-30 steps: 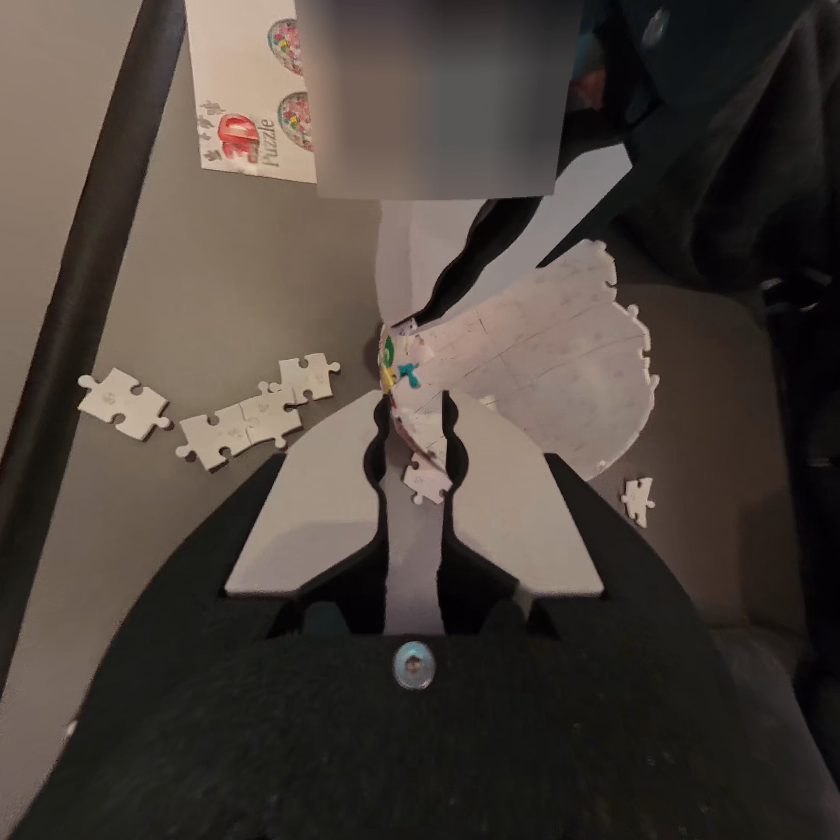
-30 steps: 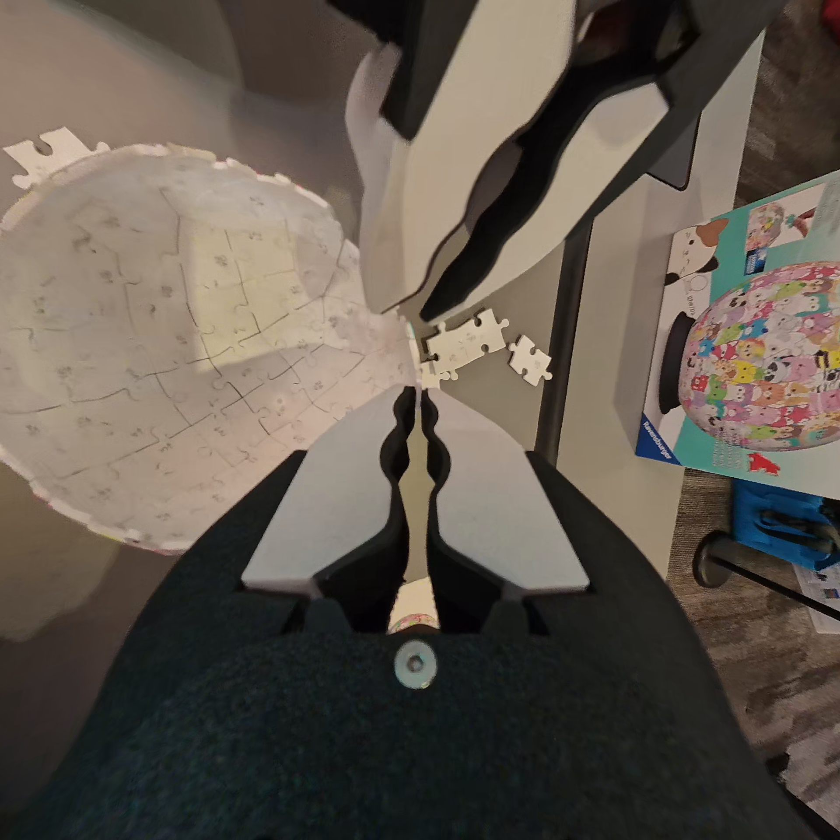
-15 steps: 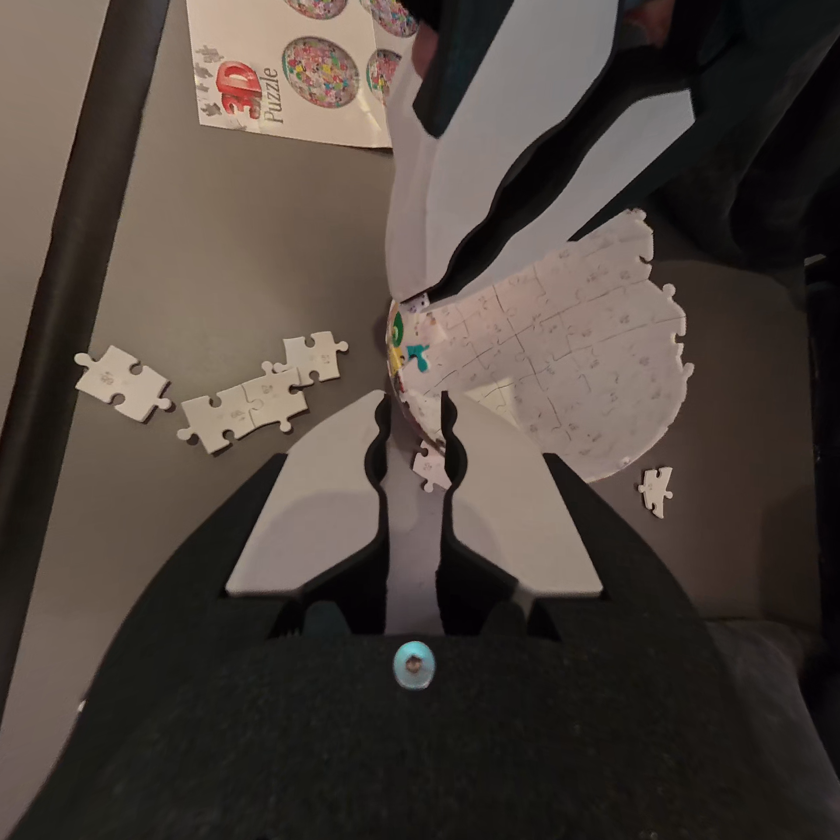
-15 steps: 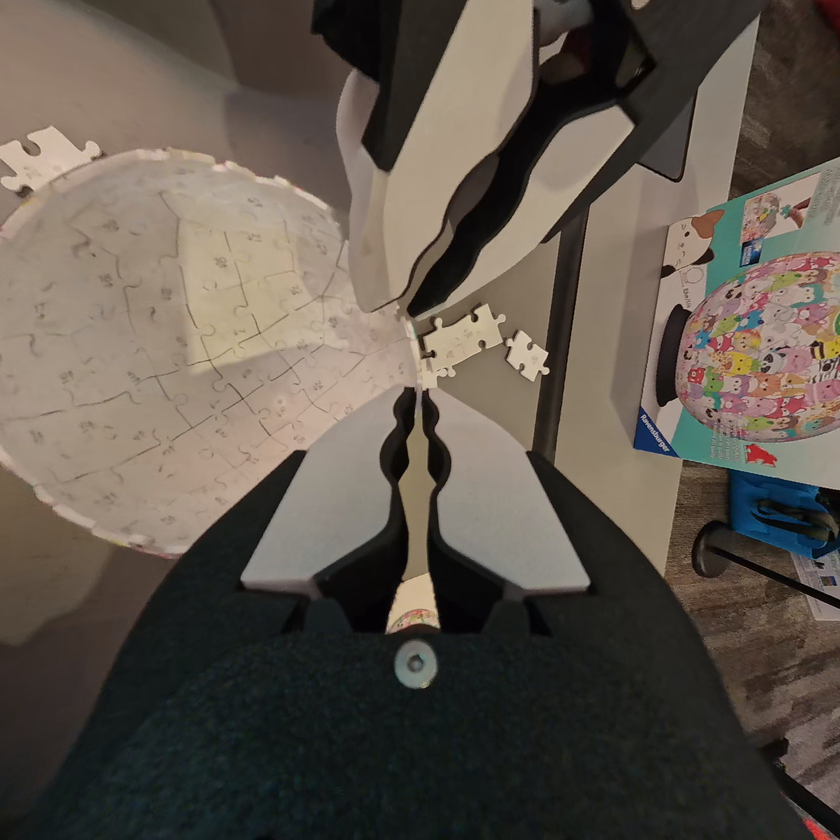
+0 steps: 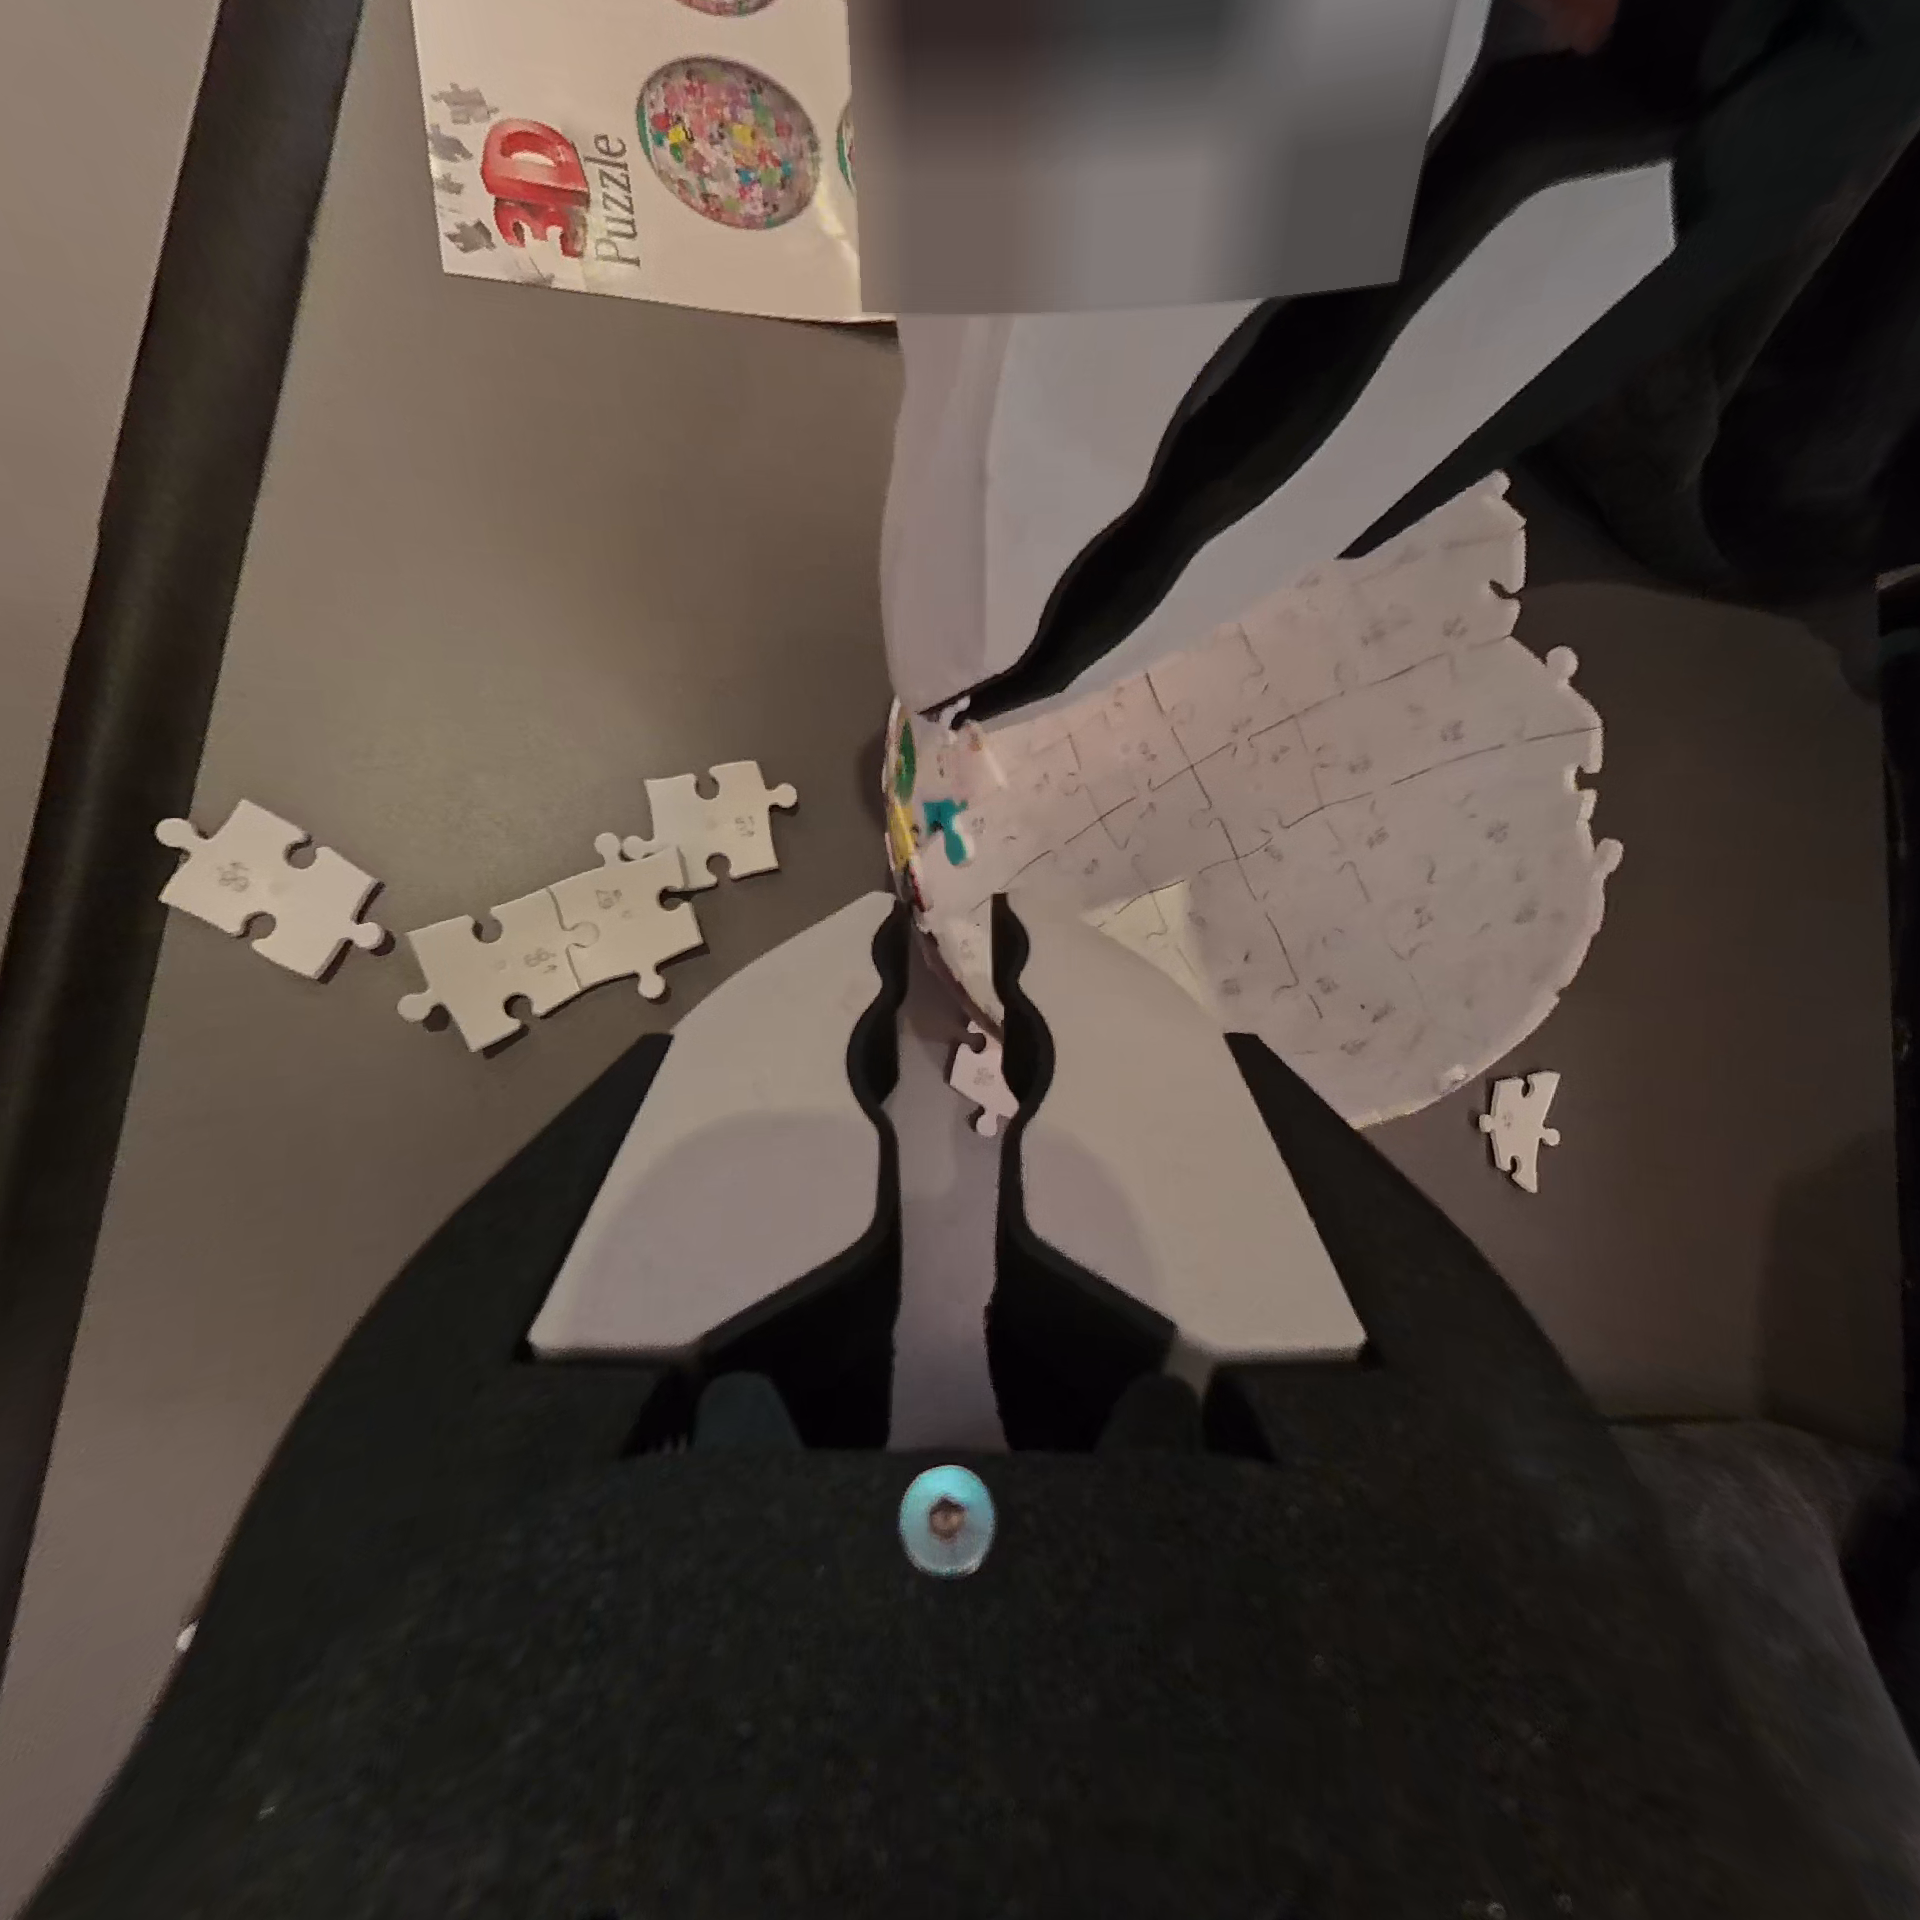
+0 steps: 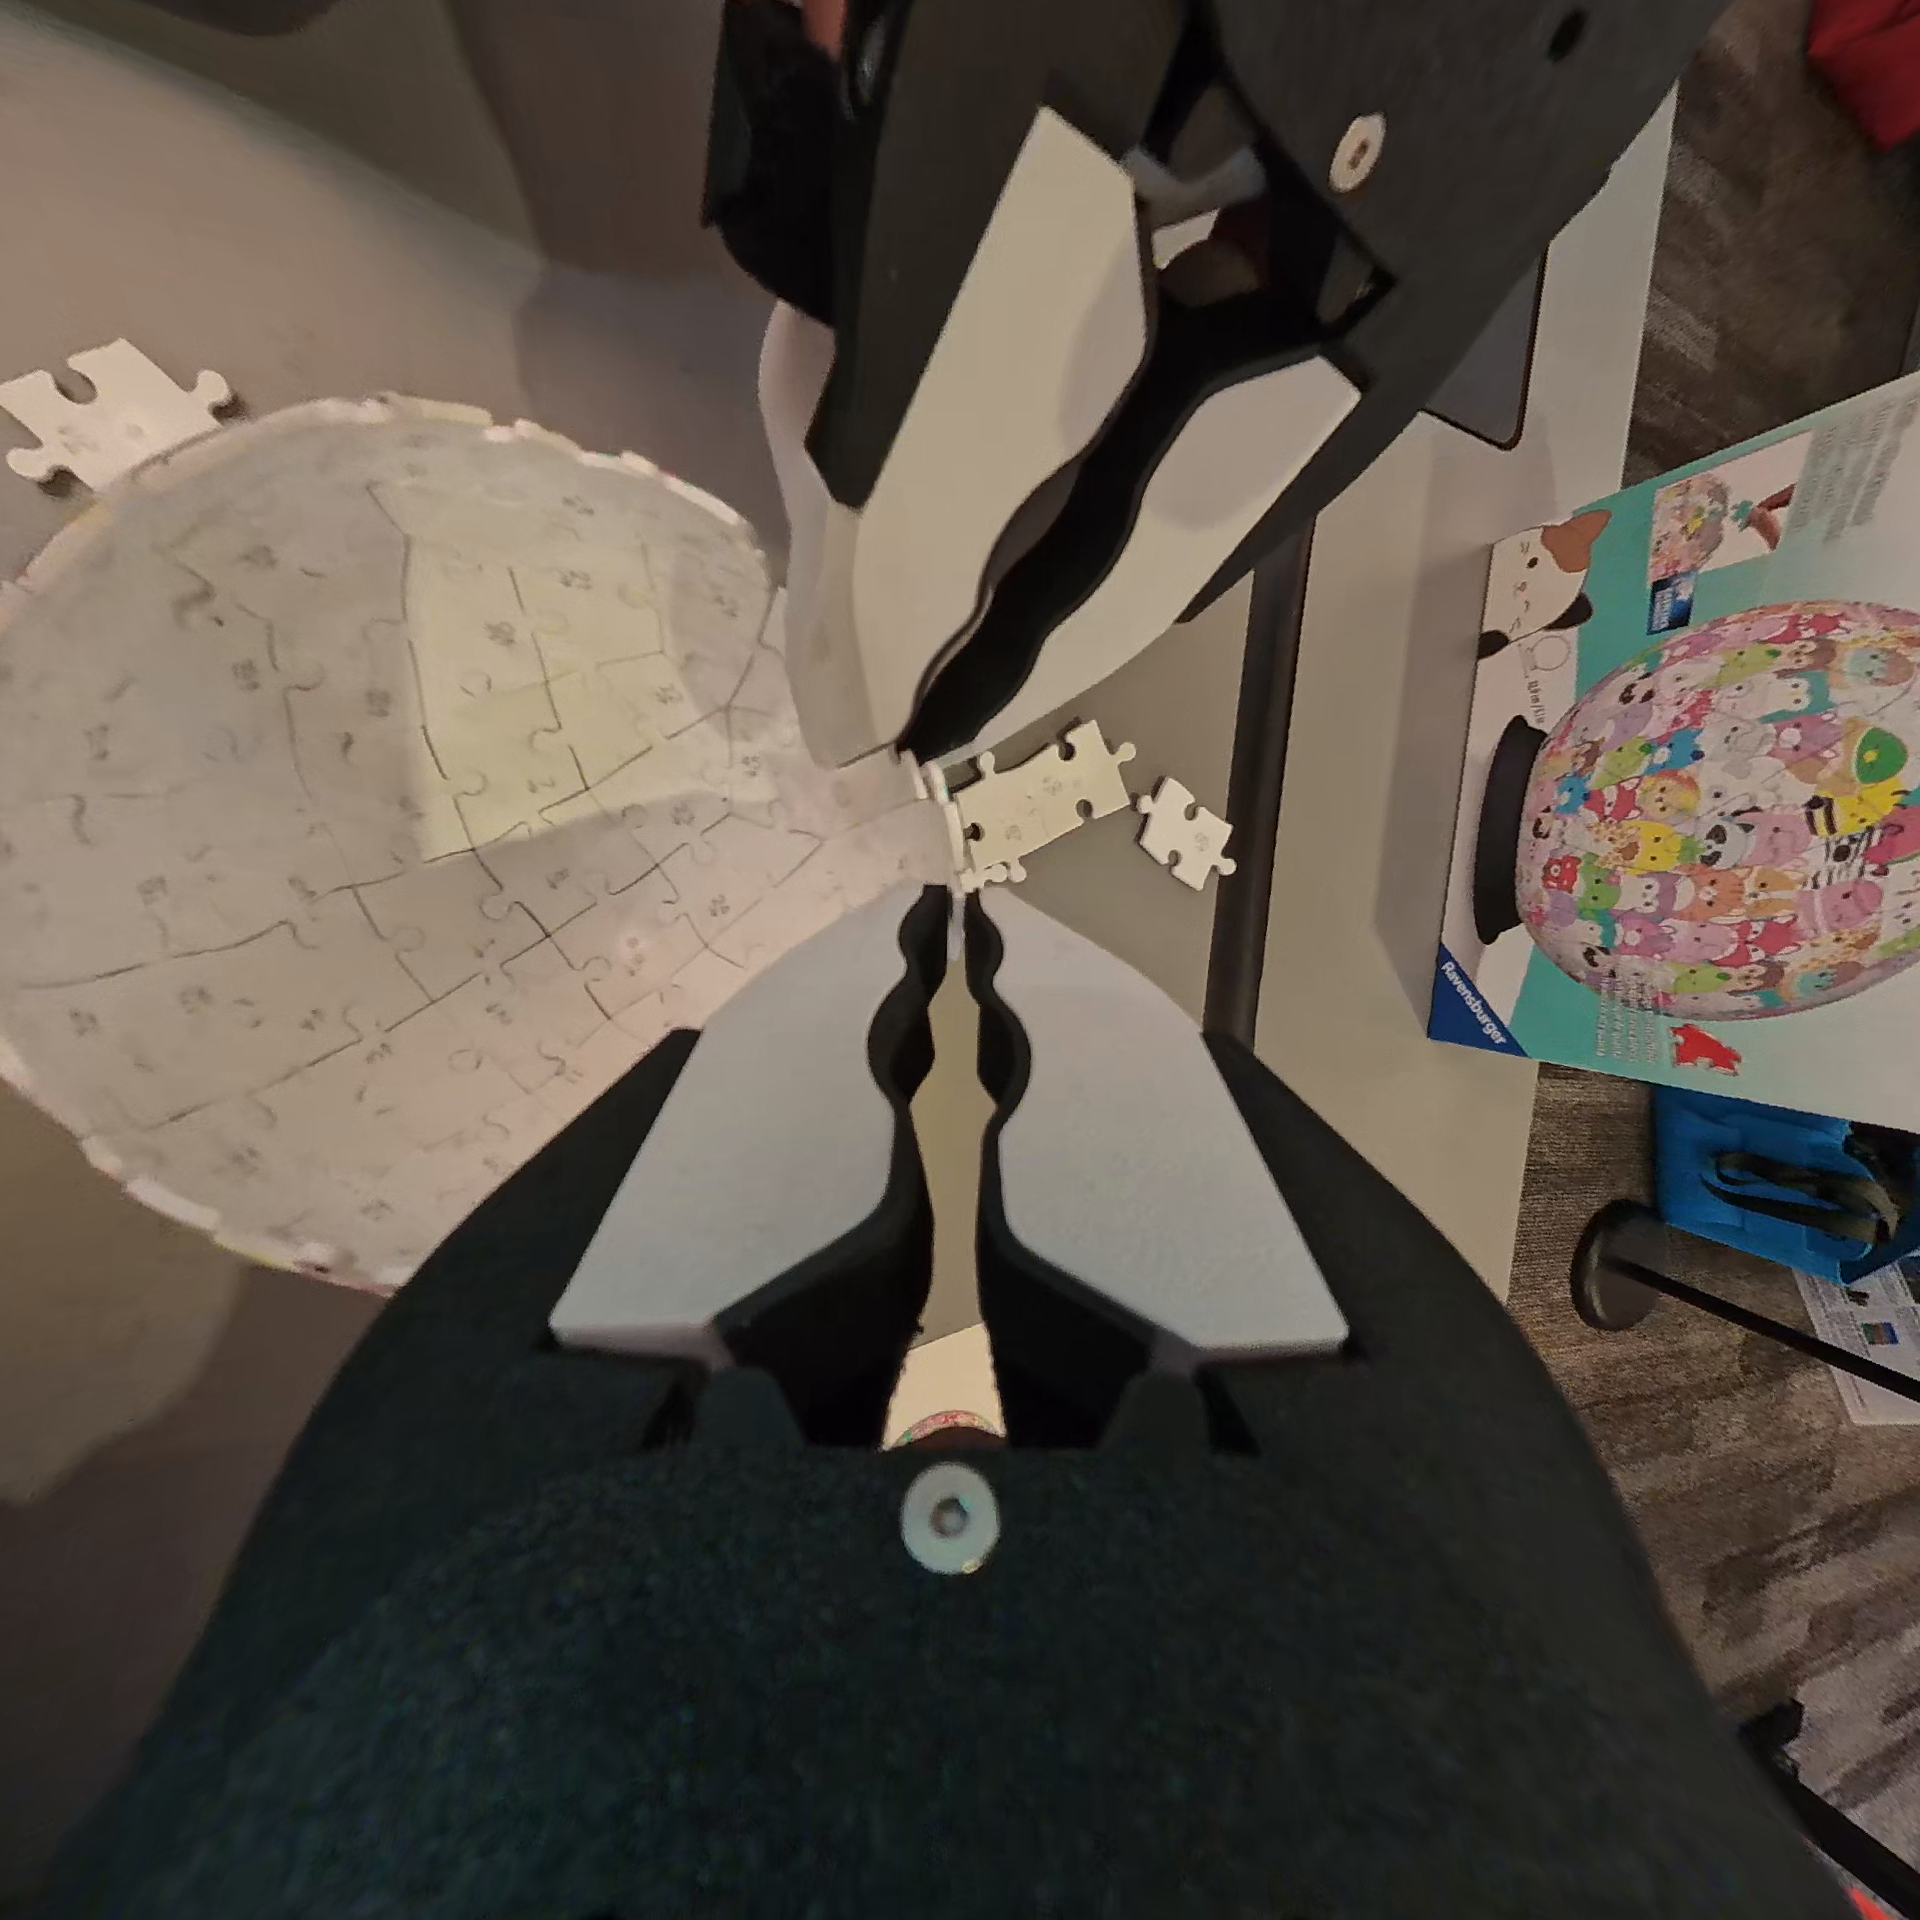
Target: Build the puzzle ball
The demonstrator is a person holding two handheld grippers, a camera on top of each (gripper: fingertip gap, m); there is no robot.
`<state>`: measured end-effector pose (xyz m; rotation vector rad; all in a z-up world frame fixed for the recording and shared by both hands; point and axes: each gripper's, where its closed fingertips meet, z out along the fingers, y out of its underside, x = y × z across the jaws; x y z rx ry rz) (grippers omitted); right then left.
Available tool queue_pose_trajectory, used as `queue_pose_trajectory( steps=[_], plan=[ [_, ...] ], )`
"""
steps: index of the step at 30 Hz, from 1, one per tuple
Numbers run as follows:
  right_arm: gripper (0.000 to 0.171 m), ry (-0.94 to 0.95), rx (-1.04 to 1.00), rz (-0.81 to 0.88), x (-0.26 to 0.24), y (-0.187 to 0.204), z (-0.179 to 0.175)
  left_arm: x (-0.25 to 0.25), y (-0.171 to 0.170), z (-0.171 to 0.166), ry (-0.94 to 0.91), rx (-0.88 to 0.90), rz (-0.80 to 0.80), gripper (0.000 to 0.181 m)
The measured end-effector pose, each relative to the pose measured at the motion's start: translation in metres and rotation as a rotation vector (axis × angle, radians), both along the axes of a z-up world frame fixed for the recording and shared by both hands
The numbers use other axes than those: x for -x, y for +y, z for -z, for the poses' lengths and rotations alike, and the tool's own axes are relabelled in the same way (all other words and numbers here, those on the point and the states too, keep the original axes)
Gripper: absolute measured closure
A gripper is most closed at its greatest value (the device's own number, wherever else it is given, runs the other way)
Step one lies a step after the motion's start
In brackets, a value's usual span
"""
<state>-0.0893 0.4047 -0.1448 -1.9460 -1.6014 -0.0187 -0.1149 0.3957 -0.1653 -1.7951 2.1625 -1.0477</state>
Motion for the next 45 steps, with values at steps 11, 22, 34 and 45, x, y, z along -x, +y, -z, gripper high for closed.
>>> queue_pose_trajectory(
  steps=[11,22,34,45],
  plan=[
    [0.169,-0.071,-0.077,-0.049,-0.0006,0.0013,0.0013,-0.0025,0.0018,0.0016,-0.004,-0.015,-0.007,0.17],
    [0.168,-0.057,-0.064,-0.053,-0.0004,-0.0016,-0.0017,-0.003,0.0019,-0.0012,-0.015,0.006,-0.012,0.173],
    [0.166,-0.044,-0.039,-0.069,0.0016,0.0024,-0.0015,-0.0048,0.0034,-0.0014,-0.021,-0.003,-0.021,0.176],
    [0.168,-0.112,-0.116,-0.111,0.0031,0.0028,0.0013,-0.0043,0.0042,0.0006,-0.012,-0.022,-0.019,0.175]
  ],
)
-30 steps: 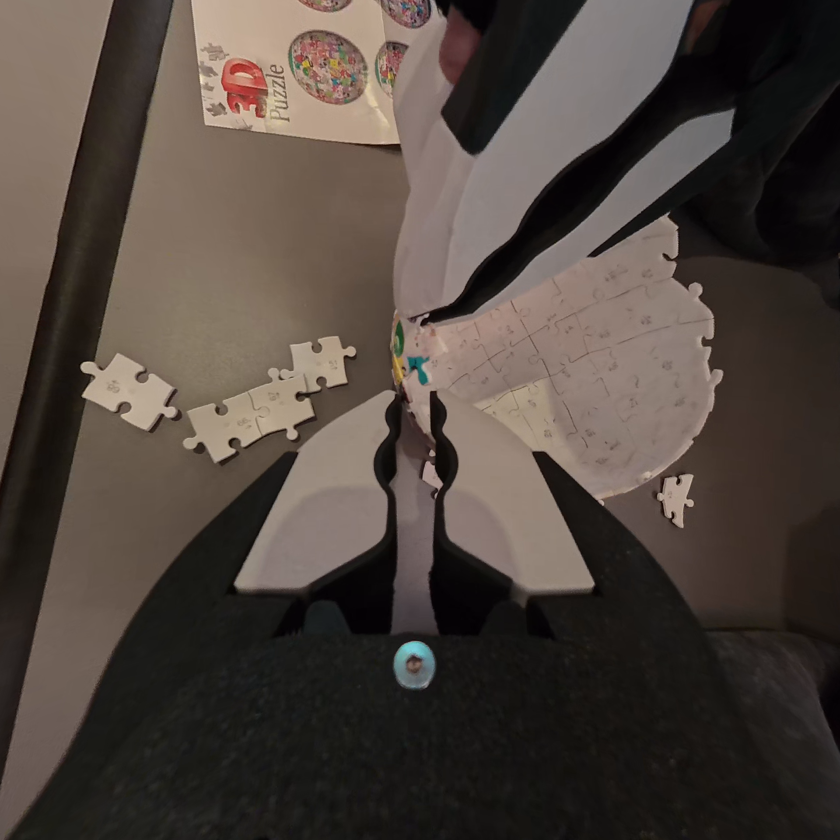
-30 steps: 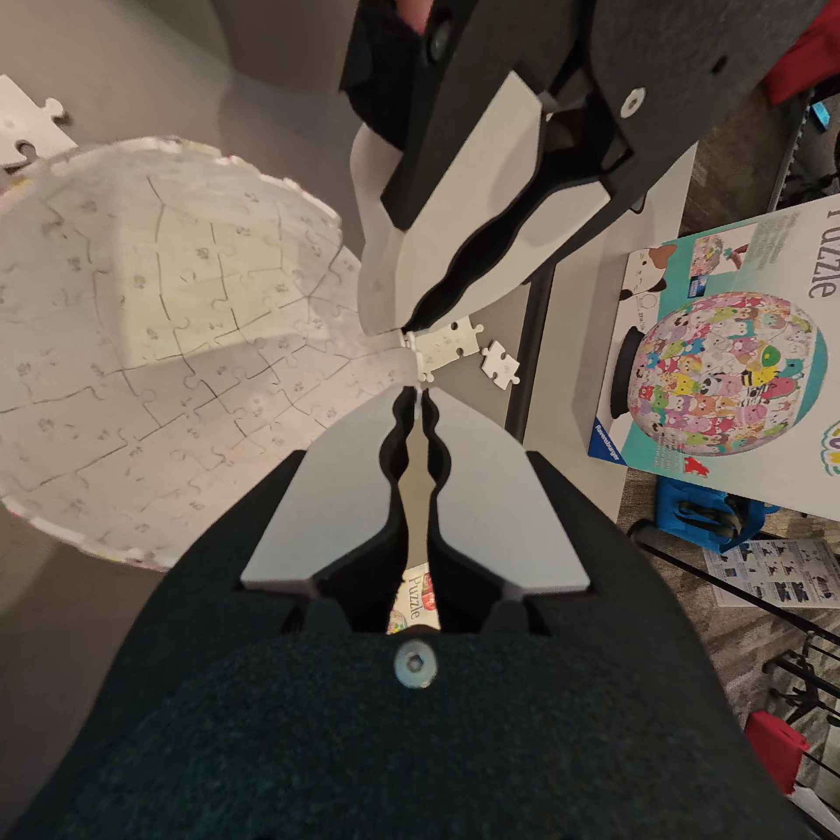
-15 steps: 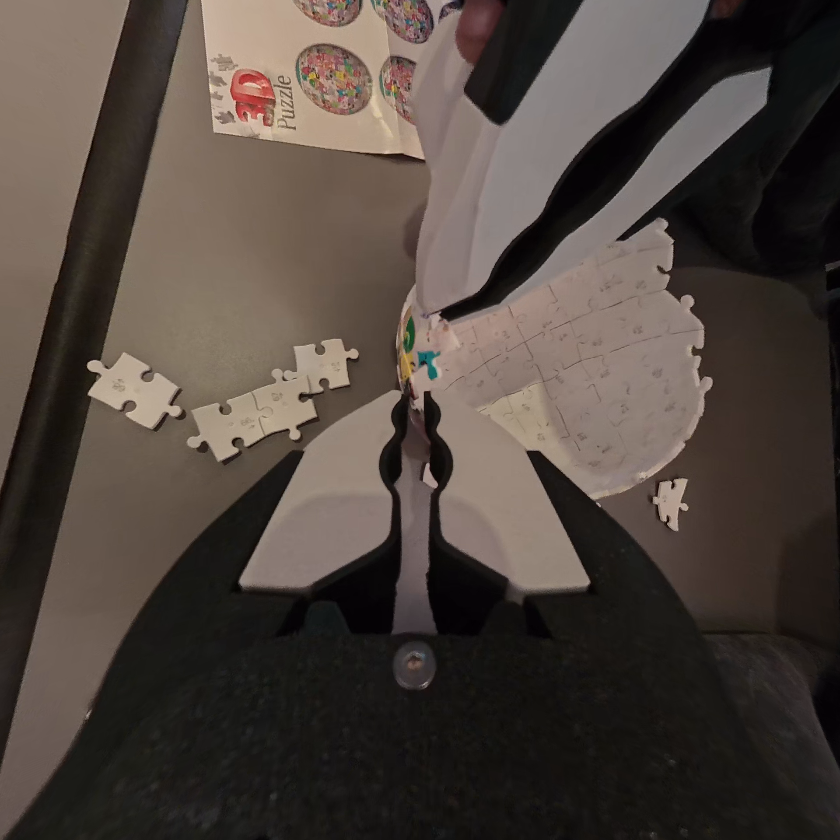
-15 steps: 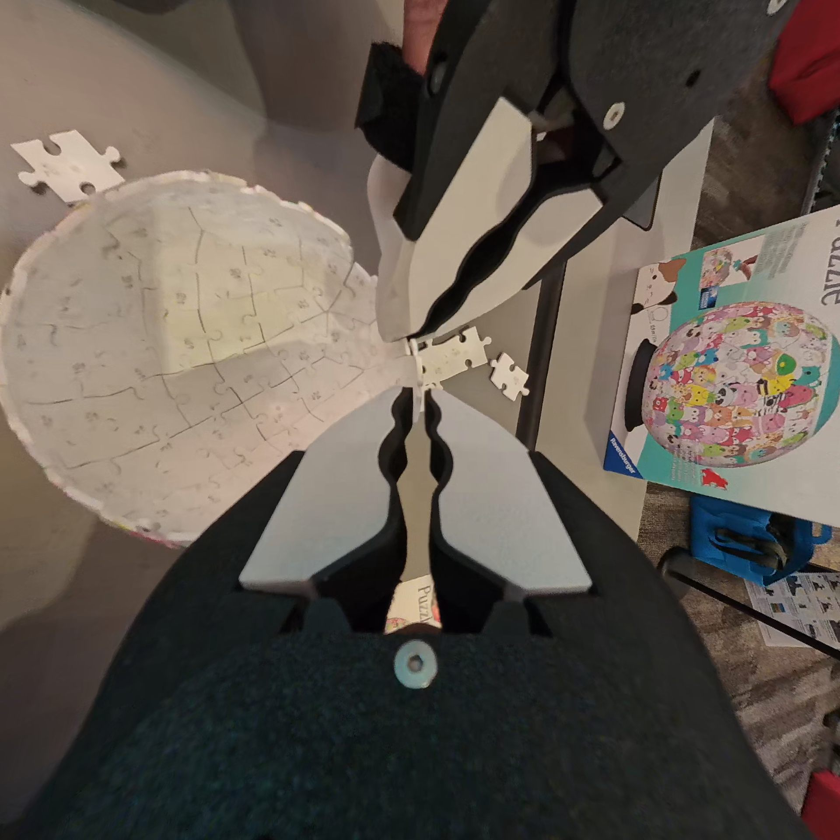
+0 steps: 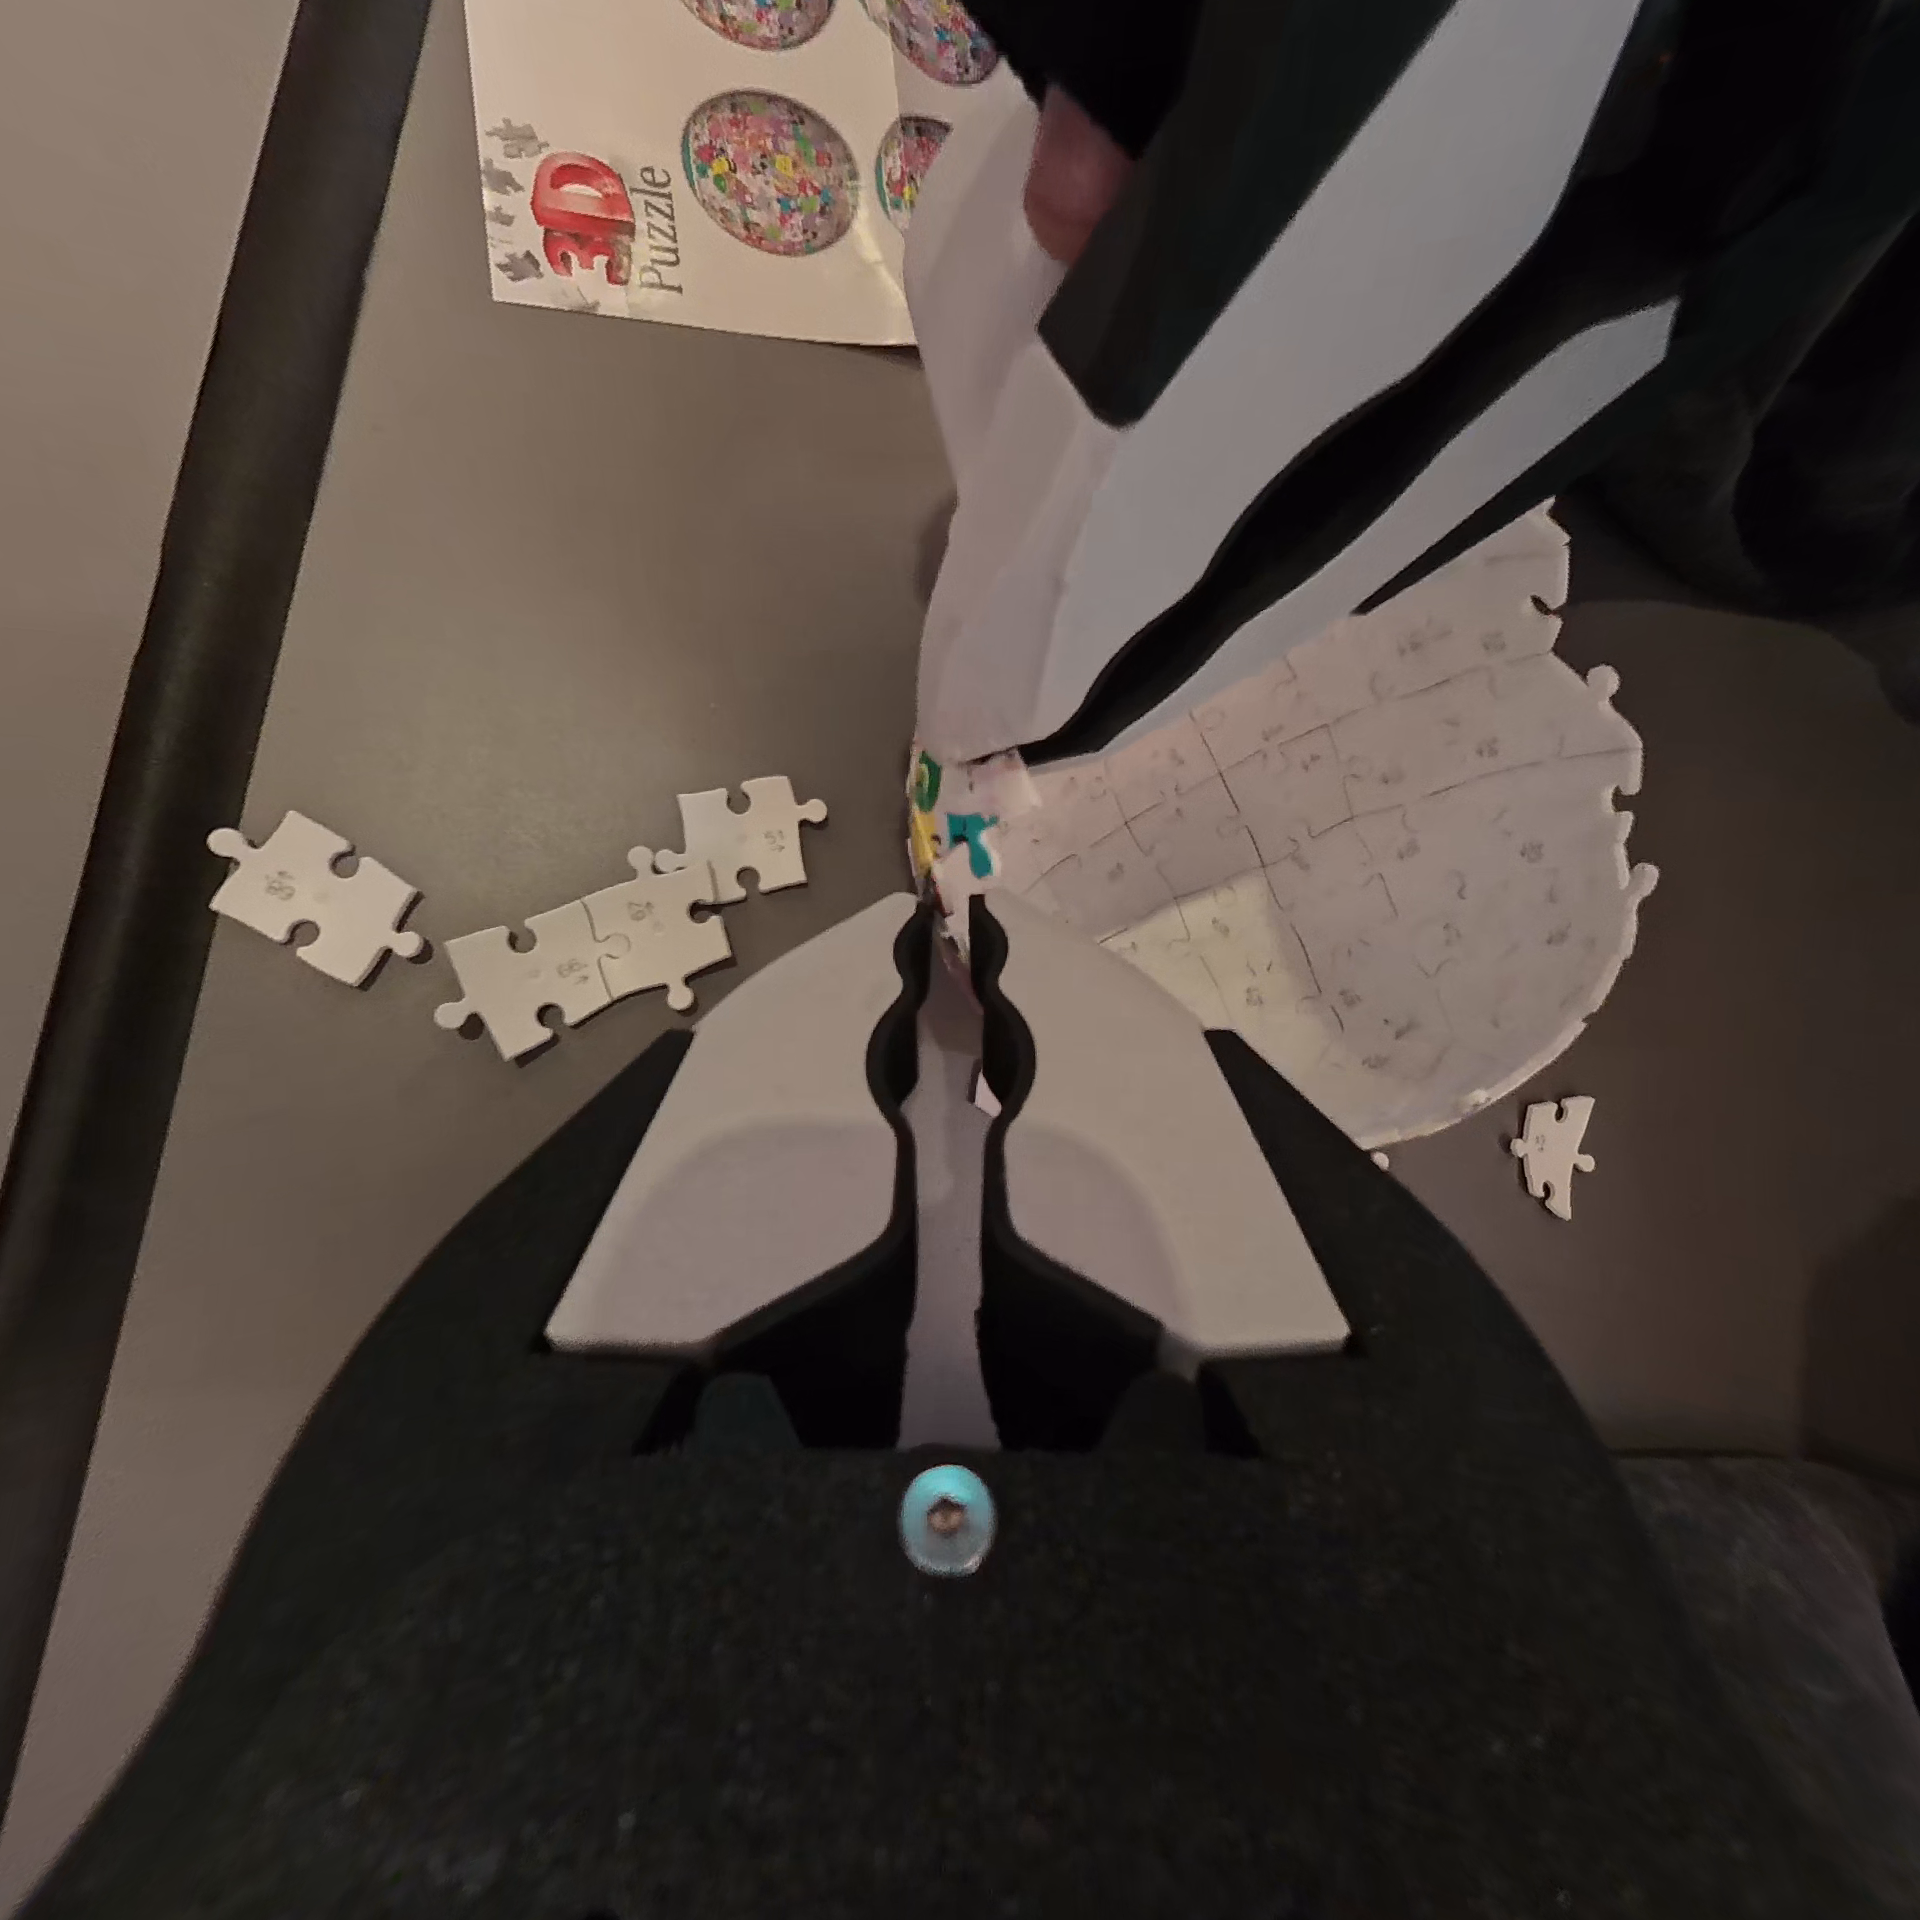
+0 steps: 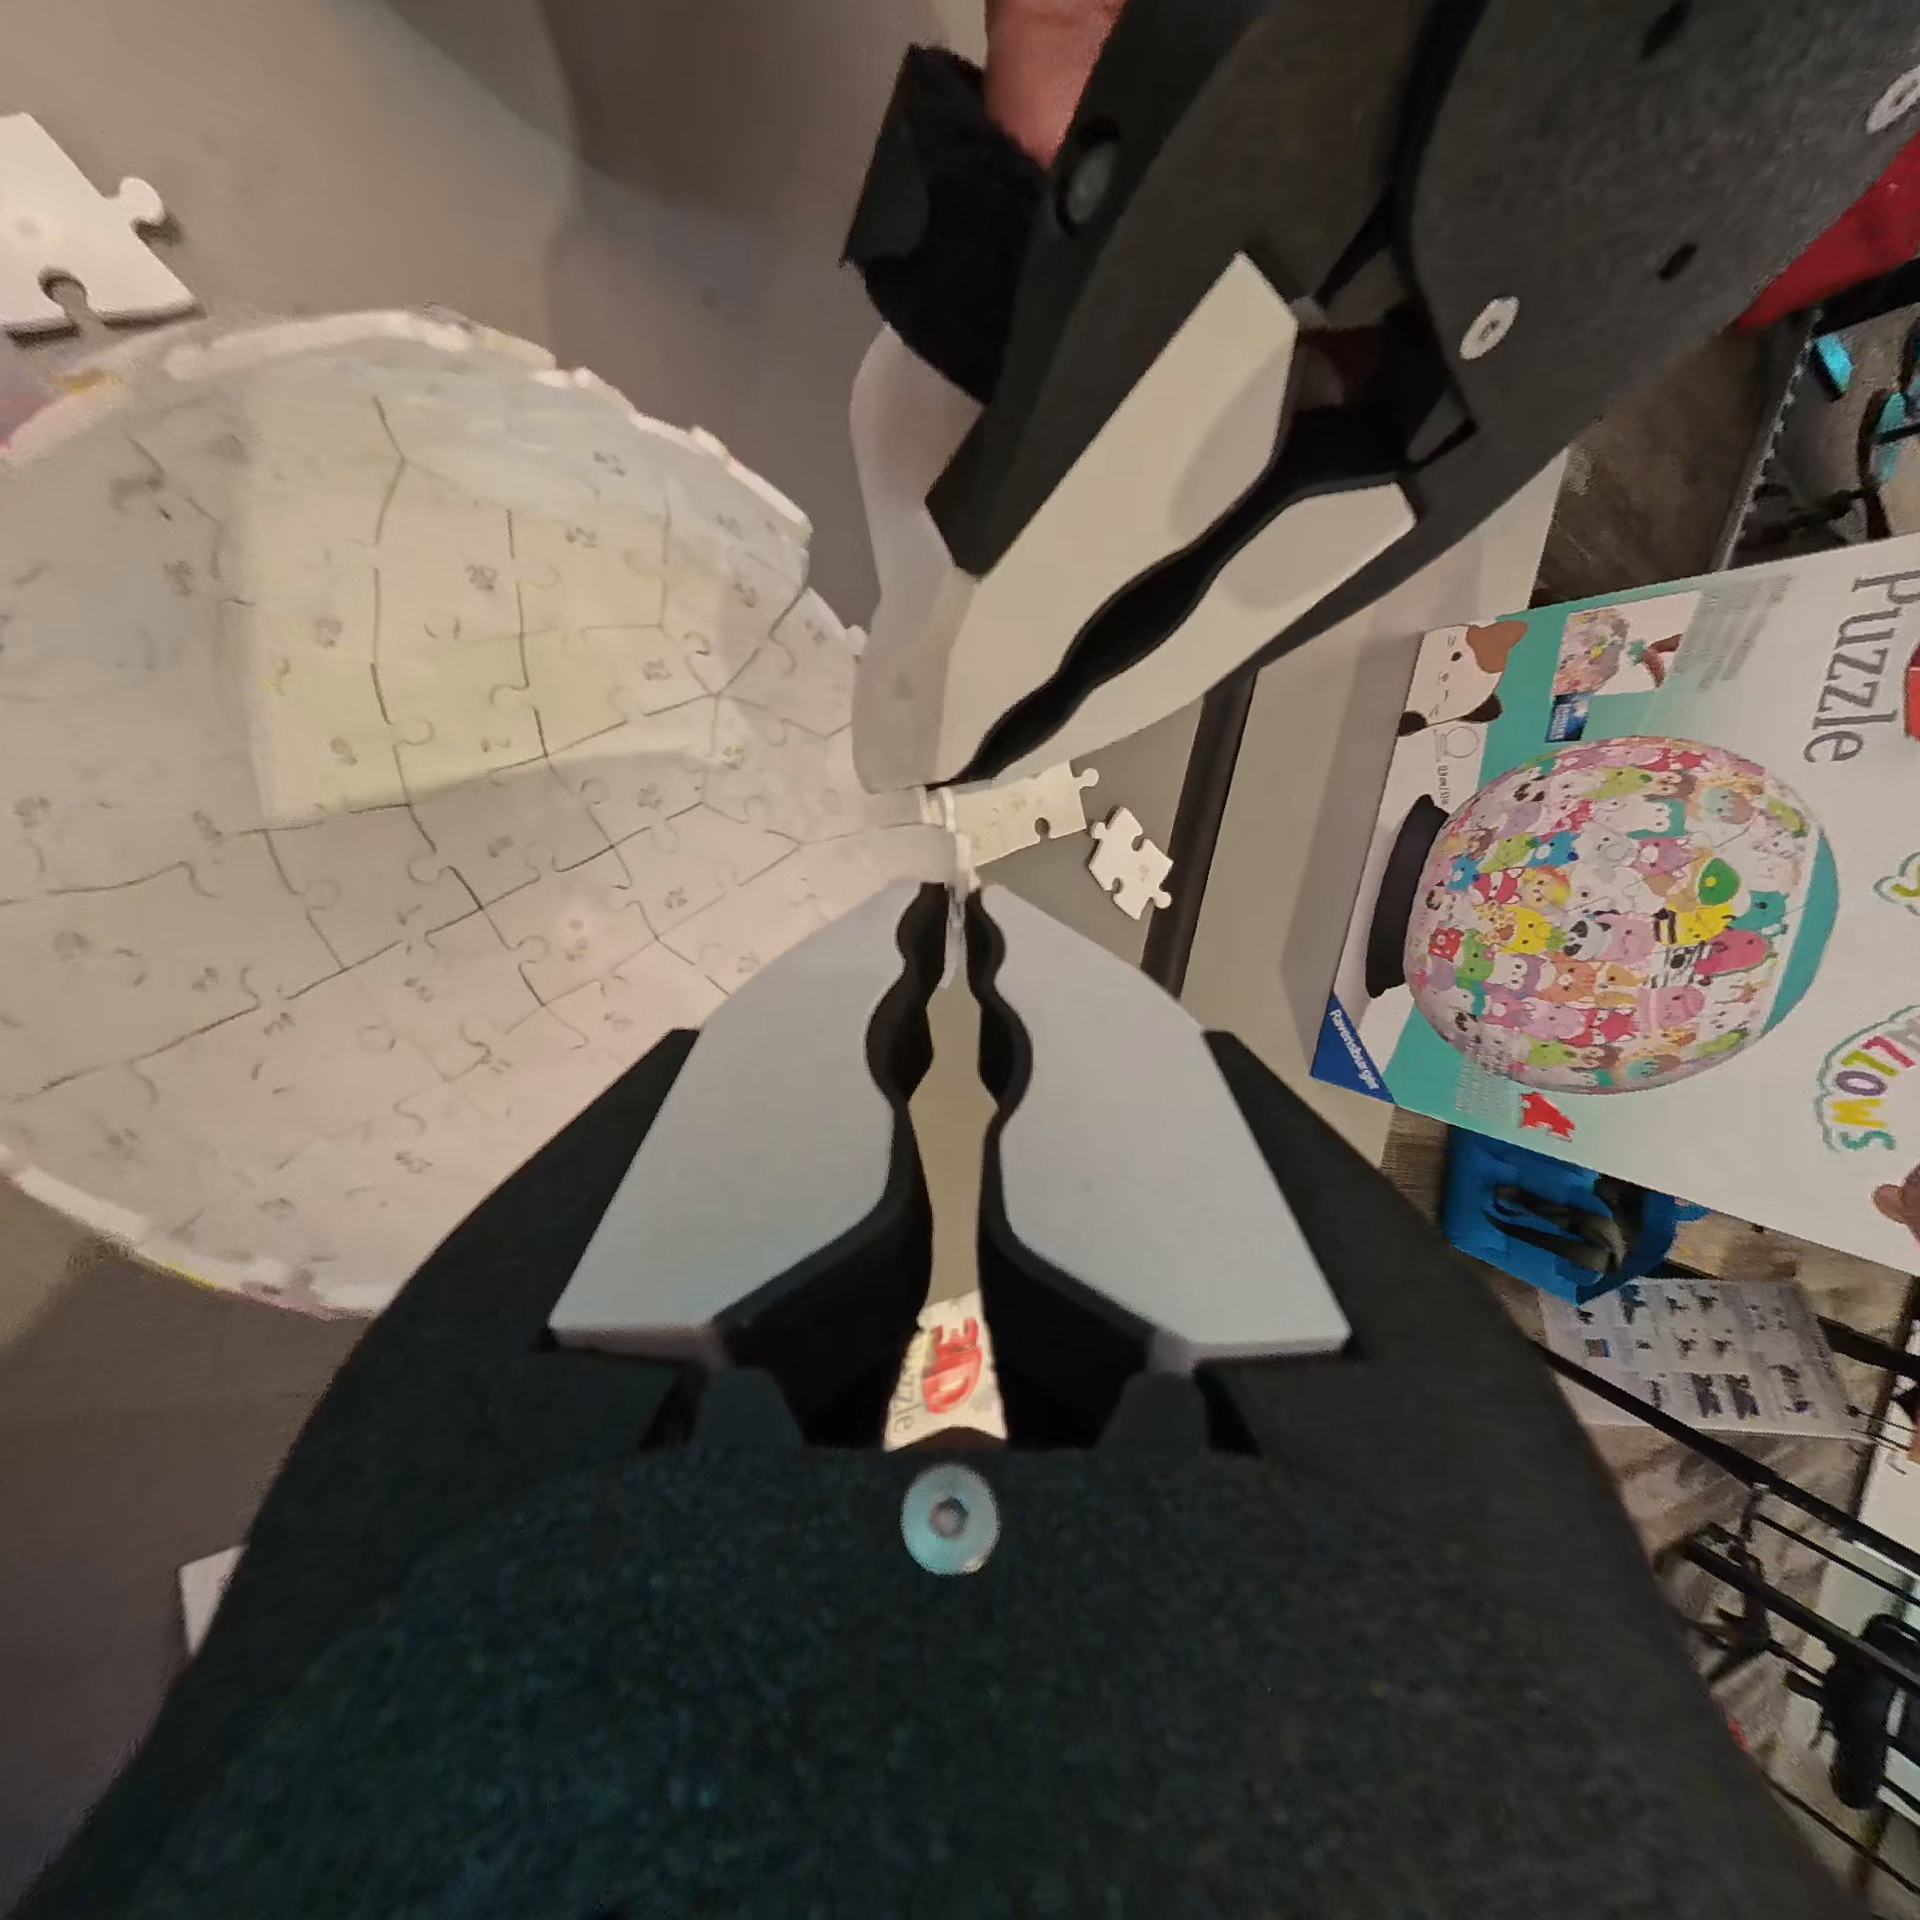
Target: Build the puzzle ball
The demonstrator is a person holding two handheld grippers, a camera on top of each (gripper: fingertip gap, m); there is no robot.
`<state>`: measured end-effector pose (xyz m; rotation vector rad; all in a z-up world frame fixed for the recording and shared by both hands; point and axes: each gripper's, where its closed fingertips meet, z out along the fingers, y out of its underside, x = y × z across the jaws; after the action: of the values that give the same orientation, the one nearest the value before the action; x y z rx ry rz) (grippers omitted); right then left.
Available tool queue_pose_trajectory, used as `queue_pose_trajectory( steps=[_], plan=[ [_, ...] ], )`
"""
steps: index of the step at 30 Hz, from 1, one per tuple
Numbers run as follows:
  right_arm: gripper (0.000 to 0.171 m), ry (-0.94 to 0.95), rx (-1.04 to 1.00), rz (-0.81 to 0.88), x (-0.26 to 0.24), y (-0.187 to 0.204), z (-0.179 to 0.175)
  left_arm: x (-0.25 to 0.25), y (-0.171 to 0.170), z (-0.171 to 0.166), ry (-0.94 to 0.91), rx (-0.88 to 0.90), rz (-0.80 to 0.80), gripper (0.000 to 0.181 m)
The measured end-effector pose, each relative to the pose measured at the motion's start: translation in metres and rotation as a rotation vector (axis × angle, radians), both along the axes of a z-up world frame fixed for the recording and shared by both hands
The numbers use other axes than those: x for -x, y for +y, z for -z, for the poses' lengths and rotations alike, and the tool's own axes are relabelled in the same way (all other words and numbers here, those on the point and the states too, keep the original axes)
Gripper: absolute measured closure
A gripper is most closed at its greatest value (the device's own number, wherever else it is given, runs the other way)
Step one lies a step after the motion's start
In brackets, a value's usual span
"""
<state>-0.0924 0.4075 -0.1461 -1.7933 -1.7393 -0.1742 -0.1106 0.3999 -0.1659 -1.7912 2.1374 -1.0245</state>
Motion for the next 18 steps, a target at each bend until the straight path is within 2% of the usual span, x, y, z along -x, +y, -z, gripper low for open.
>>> queue_pose_trajectory(
  steps=[18],
  plan=[
    [0.162,0.031,0.012,0.004,0.0017,-0.0032,-0.0065,0.001,-0.0009,0.0013,0.011,0.022,0.001,0.175]
  ],
)
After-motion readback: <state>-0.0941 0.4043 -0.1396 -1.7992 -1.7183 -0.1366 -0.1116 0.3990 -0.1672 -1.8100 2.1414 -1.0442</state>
